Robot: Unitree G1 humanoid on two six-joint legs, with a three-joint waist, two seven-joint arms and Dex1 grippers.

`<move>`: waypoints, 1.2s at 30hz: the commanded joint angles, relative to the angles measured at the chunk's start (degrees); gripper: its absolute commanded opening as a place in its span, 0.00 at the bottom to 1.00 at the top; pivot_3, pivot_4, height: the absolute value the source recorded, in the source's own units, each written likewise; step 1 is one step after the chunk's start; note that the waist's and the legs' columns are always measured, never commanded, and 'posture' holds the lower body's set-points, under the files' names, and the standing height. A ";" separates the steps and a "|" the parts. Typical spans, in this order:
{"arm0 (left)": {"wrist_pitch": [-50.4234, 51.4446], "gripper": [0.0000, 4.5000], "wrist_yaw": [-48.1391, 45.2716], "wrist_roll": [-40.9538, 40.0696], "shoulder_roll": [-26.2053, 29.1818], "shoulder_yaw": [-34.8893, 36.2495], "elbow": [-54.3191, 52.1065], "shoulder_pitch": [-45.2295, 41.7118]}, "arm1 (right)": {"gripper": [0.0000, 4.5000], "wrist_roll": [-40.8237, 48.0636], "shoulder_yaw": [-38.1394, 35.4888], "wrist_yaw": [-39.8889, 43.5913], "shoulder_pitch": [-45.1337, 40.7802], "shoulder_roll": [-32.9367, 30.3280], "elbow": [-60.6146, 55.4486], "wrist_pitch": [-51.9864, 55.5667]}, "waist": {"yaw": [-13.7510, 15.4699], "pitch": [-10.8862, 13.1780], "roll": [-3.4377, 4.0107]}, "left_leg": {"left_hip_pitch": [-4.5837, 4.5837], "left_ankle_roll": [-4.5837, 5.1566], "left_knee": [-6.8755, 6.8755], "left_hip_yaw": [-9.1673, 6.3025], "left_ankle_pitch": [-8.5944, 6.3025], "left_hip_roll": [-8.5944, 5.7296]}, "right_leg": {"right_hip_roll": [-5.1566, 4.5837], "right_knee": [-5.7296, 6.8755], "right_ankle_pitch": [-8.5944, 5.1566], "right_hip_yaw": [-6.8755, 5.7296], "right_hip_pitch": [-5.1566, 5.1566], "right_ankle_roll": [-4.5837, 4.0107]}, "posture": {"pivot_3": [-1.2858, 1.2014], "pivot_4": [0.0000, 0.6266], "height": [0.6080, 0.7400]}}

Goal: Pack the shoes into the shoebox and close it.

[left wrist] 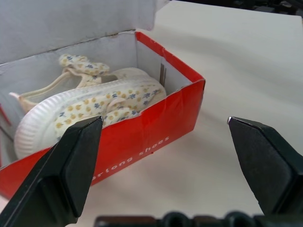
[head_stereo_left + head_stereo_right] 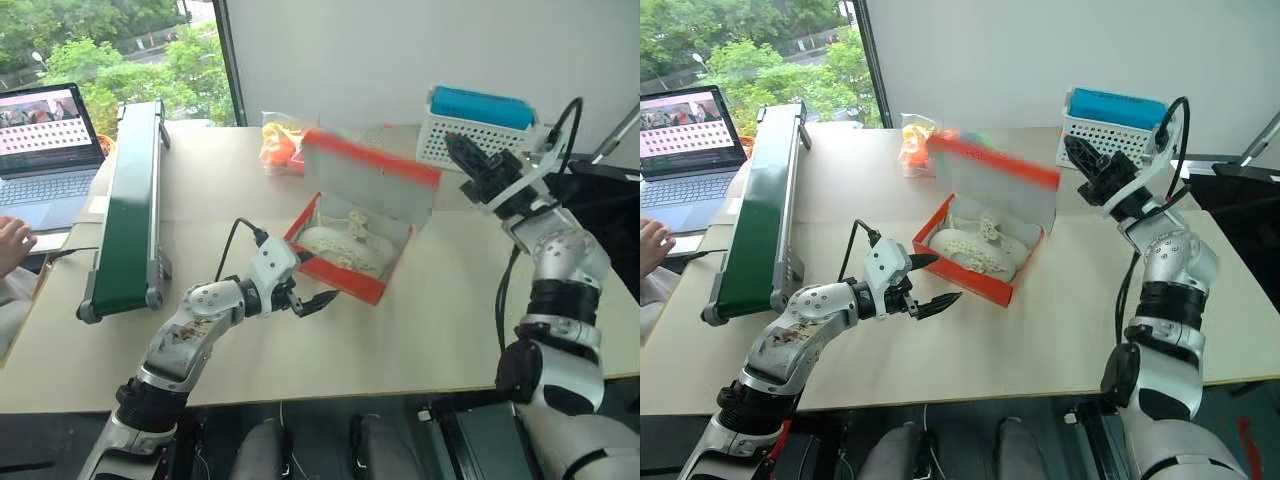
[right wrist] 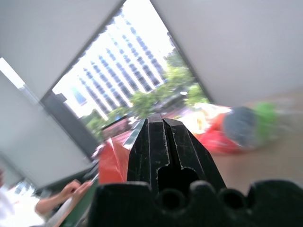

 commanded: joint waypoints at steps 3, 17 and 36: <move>-0.51 1.00 0.25 -0.08 0.21 1.14 -1.27 -0.89 | 0.02 -1.19 9.00 5.31 4.20 -2.90 -10.15 1.68 | 0.19 0.00 0.00 | 0.00 0.01 0.03 0.00 0.00 -0.05 | -0.05 -0.01 0.01 -0.02 0.01 0.00 | 0.52 0.24 0.69; 0.55 1.00 2.26 -0.20 0.62 2.12 -3.06 0.65 | 0.02 -29.76 40.93 3.27 3.42 -3.36 -0.92 -2.78 | -0.05 0.00 -0.01 | -0.01 0.01 0.01 0.02 0.00 -0.07 | -0.03 -0.03 0.00 -0.02 -0.03 0.00 | 0.52 0.24 0.69; 1.00 1.00 24.66 1.22 -9.77 16.73 -2.54 5.24 | 0.02 -17.60 16.96 -4.01 6.14 0.21 -15.13 6.76 | 0.24 -0.22 -0.21 | 0.40 -0.02 -0.11 -0.02 -0.03 -0.02 | -0.11 -0.07 -0.01 -0.07 0.39 -0.06 | 0.52 0.24 0.69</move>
